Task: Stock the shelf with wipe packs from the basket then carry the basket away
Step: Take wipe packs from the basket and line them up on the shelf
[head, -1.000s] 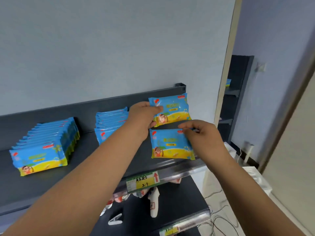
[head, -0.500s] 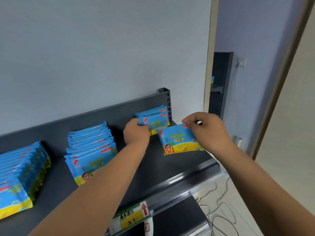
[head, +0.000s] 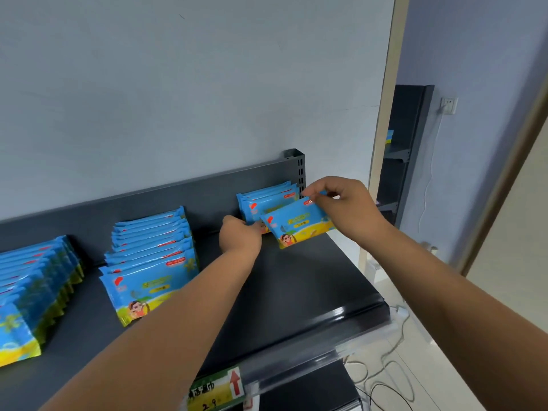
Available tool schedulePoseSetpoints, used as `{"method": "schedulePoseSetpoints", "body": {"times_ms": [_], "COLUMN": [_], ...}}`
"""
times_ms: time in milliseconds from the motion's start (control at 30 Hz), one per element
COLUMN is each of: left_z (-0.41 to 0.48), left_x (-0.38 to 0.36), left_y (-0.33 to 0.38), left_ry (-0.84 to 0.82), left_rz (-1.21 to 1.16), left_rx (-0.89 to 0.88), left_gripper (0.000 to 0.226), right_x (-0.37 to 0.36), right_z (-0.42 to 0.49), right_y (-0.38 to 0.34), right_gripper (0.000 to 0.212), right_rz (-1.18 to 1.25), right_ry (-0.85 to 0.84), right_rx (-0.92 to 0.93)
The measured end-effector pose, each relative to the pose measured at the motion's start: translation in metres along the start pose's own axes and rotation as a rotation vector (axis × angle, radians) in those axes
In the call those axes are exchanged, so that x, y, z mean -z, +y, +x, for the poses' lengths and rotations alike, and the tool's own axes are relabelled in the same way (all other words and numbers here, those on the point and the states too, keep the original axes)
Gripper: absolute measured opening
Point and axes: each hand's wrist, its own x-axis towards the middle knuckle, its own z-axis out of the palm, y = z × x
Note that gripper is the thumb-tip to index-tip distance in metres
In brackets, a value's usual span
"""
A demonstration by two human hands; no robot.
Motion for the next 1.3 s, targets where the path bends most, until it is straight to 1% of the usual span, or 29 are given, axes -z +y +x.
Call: {"method": "schedulePoseSetpoints", "body": {"times_ms": [67,133,200,267,333,400,467,567,600,700,800,900,933,967,1033,1100,1133,1167,1233,1300], "left_z": [-0.003,-0.004,-0.003,0.0,0.004,0.005,0.003,-0.002,-0.003,-0.006,-0.012,-0.034,-0.044,-0.055,-0.075,-0.091,-0.097,-0.1,-0.11,-0.126], "left_x": [-0.001,-0.001,0.003,0.014,0.023,0.027,0.027,0.024,0.023,0.023,0.023,0.016,0.015,0.016,0.025,0.045,0.059,0.073,0.098,0.12], "left_y": [-0.006,-0.011,-0.011,-0.008,-0.007,-0.008,-0.011,-0.012,-0.013,-0.013,-0.01,0.0,0.006,0.013,0.029,0.04,0.043,0.044,0.041,0.031], "left_ry": [-0.011,-0.068,-0.196,-0.3,-0.344,-0.364,-0.349,-0.292,-0.273,-0.239,-0.189,-0.058,-0.017,0.012,0.004,-0.067,-0.087,-0.063,0.071,0.229], "left_rz": [-0.015,0.012,0.049,0.041,0.02,-0.018,-0.057,-0.041,-0.033,-0.009,0.003,0.0,-0.016,-0.035,-0.075,-0.006,0.114,0.253,0.47,0.591], "left_rx": [-0.019,-0.061,-0.061,-0.019,0.01,0.018,0.004,-0.041,-0.053,-0.055,-0.056,-0.003,0.026,0.014,-0.156,-0.373,-0.459,-0.546,-0.675,-0.667], "left_gripper": [0.031,0.034,0.044,0.057,0.067,0.07,0.064,0.053,0.052,0.054,0.054,0.065,0.065,0.059,0.046,0.051,0.056,0.063,0.074,0.068], "right_x": [-0.009,-0.018,-0.025,-0.031,-0.037,-0.042,-0.048,-0.05,-0.05,-0.049,-0.049,-0.046,-0.045,-0.044,-0.039,-0.035,-0.034,-0.035,-0.043,-0.057], "right_z": [0.01,0.019,0.029,0.039,0.046,0.048,0.048,0.049,0.051,0.054,0.048,0.035,0.029,0.023,0.007,-0.013,-0.023,-0.033,-0.049,-0.062], "right_y": [0.007,0.014,0.021,0.027,0.033,0.04,0.05,0.053,0.052,0.041,0.033,0.022,0.016,0.008,-0.011,-0.031,-0.04,-0.048,-0.057,-0.062], "right_gripper": [0.027,0.027,0.028,0.029,0.031,0.035,0.034,0.017,0.018,0.035,0.042,0.045,0.045,0.045,0.048,0.053,0.054,0.055,0.054,0.056], "right_rz": [0.037,0.068,0.102,0.124,0.108,0.094,0.037,-0.161,-0.218,-0.332,-0.434,-0.521,-0.534,-0.541,-0.551,-0.55,-0.533,-0.503,-0.453,-0.407], "right_ry": [-0.017,-0.03,-0.041,-0.03,-0.007,0.014,0.05,0.106,0.115,0.101,0.051,-0.003,-0.018,-0.03,-0.059,-0.093,-0.107,-0.119,-0.143,-0.172], "right_rx": [0.02,0.061,0.097,0.092,0.074,0.053,0.069,0.107,0.089,0.055,0.091,0.099,0.103,0.11,0.121,0.163,0.201,0.245,0.347,0.413]}}
